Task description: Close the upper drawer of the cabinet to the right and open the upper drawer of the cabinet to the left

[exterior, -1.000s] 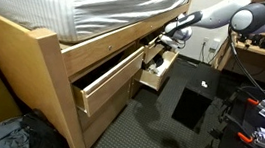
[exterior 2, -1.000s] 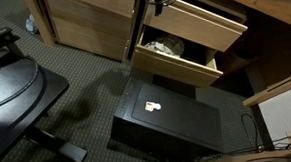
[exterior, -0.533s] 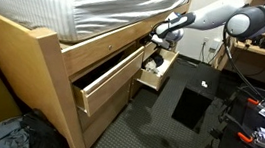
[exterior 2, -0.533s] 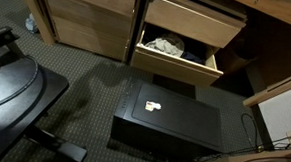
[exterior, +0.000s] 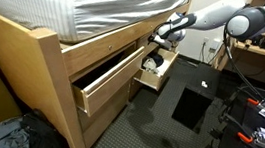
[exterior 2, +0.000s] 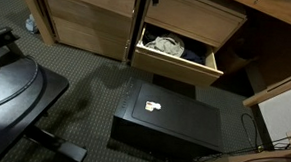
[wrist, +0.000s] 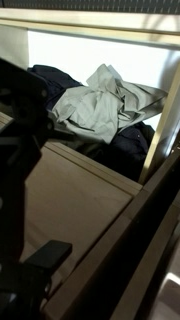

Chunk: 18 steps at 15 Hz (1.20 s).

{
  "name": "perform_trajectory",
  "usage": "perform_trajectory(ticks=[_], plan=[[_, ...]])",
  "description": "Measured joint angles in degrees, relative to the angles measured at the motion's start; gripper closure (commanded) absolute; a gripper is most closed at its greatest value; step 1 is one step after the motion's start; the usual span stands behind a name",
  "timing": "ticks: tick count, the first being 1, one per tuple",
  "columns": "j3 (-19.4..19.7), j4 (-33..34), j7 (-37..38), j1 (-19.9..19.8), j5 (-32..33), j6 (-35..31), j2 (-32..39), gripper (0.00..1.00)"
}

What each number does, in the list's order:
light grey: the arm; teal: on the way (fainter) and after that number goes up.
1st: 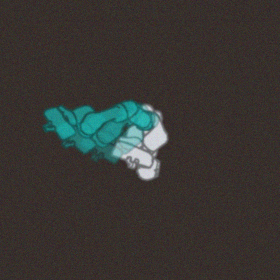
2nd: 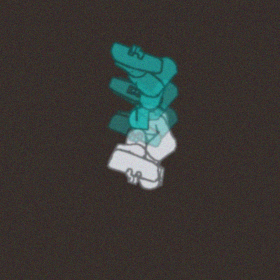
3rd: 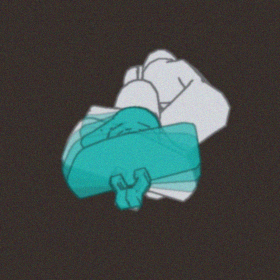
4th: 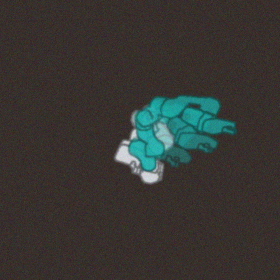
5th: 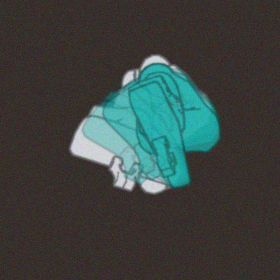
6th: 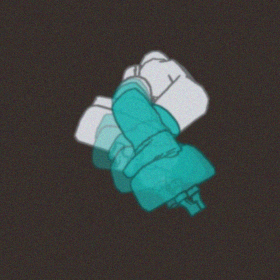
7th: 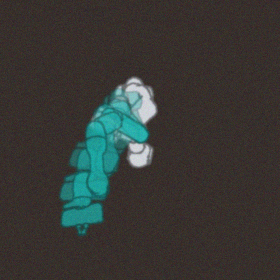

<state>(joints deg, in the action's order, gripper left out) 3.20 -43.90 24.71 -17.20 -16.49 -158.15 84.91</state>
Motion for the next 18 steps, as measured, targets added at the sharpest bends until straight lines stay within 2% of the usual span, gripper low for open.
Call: perform_trajectory(ticks=[2,6,10,13,17,18], plan=[[1.3,-0.6,0.0,-1.0,0.0,0.2,0.0,0.00],[0.9,-1.9,-1.9,-4.3,-0.1,1.8,-0.1,0.00],[0.7,-1.9,-2.0,-4.4,-0.1,1.9,-0.3,0.00],[-3.8,-2.2,-10.2,-5.2,-0.1,1.1,-1.2,0.00],[-12.0,-8.5,-25.5,-8.2,-0.2,3.2,-7.7,0.00],[-12.5,-9.0,-26.2,-8.6,-0.3,3.5,-8.6,0.00]])
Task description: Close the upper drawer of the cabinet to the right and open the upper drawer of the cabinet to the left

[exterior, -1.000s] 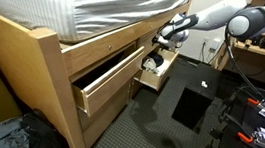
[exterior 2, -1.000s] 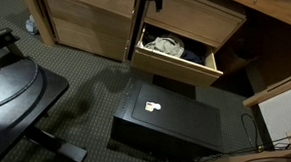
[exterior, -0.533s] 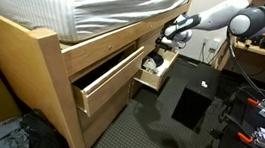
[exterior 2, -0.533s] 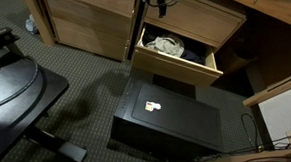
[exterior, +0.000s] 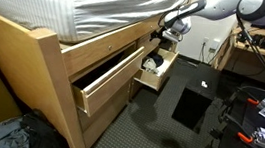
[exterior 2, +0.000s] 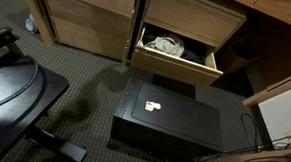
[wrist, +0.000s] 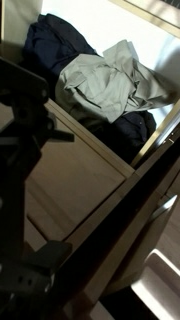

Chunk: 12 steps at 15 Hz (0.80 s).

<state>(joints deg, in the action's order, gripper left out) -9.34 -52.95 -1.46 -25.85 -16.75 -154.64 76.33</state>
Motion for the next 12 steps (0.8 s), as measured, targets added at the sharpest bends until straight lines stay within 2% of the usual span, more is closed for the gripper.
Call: perform_trajectory(ticks=[5,9,12], plan=[[0.1,0.3,0.2,0.3,0.0,0.4,0.9,0.00],[-5.3,1.1,-8.9,-2.5,0.1,10.6,0.8,0.00],[-5.6,2.8,-14.1,-3.2,0.9,19.3,0.8,0.00]])
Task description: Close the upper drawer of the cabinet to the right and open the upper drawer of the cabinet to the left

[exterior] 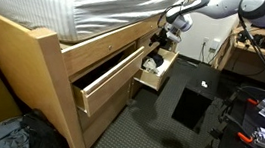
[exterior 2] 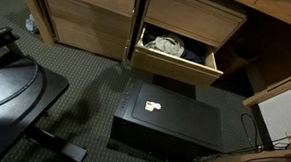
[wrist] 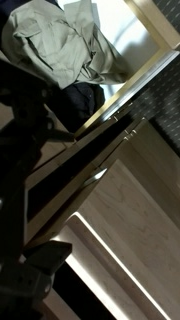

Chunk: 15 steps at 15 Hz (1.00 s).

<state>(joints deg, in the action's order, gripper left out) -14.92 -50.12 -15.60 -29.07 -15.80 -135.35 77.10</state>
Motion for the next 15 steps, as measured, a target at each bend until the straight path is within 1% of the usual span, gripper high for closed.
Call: perform_trajectory(ticks=[1,5,6,7,9,11,14,15], plan=[[0.1,0.4,-1.1,-0.1,0.4,1.4,0.0,0.00],[0.2,1.2,-2.4,-0.1,0.6,1.5,0.0,0.00],[0.2,1.2,-2.4,-0.1,0.6,1.5,0.0,0.00],[-0.6,1.2,-2.6,-0.4,-1.0,-0.2,0.3,0.00],[-4.2,1.2,-5.7,-1.8,-4.6,-3.2,1.8,0.00],[-8.8,1.3,-11.4,-3.9,-7.7,-5.3,4.2,0.00],[-15.6,1.6,-19.8,-6.8,-11.5,-6.0,7.5,0.00],[-16.4,1.4,-20.9,-7.4,-12.4,-5.9,7.9,0.00]])
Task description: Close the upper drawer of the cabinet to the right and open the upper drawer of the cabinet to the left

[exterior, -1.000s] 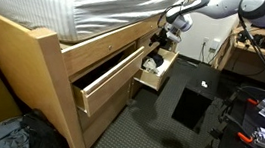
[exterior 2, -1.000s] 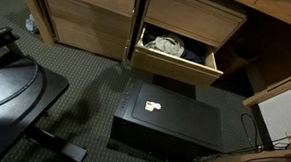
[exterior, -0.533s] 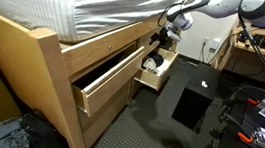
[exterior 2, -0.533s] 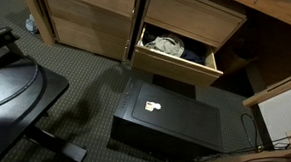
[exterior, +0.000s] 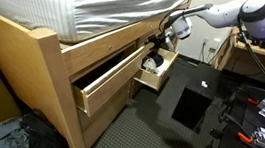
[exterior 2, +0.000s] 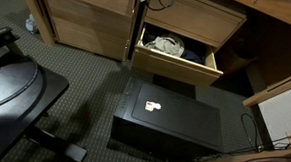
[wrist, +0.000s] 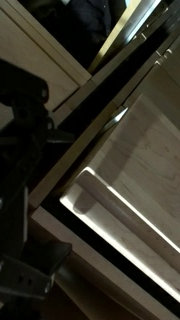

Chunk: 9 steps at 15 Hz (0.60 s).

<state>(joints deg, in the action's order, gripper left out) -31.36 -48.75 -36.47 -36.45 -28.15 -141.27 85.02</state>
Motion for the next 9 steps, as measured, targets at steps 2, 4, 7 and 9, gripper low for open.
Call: perform_trajectory(ticks=[2,4,7,9], plan=[[-0.3,-0.2,-0.3,-0.3,-0.7,0.1,0.0,0.00],[-0.5,-0.2,-0.3,-0.3,-0.8,0.1,0.0,0.00],[-0.5,-0.1,0.2,-0.3,-0.7,-0.2,0.0,0.00],[0.8,-0.2,5.9,0.8,-0.7,-4.7,-0.5,0.00]])
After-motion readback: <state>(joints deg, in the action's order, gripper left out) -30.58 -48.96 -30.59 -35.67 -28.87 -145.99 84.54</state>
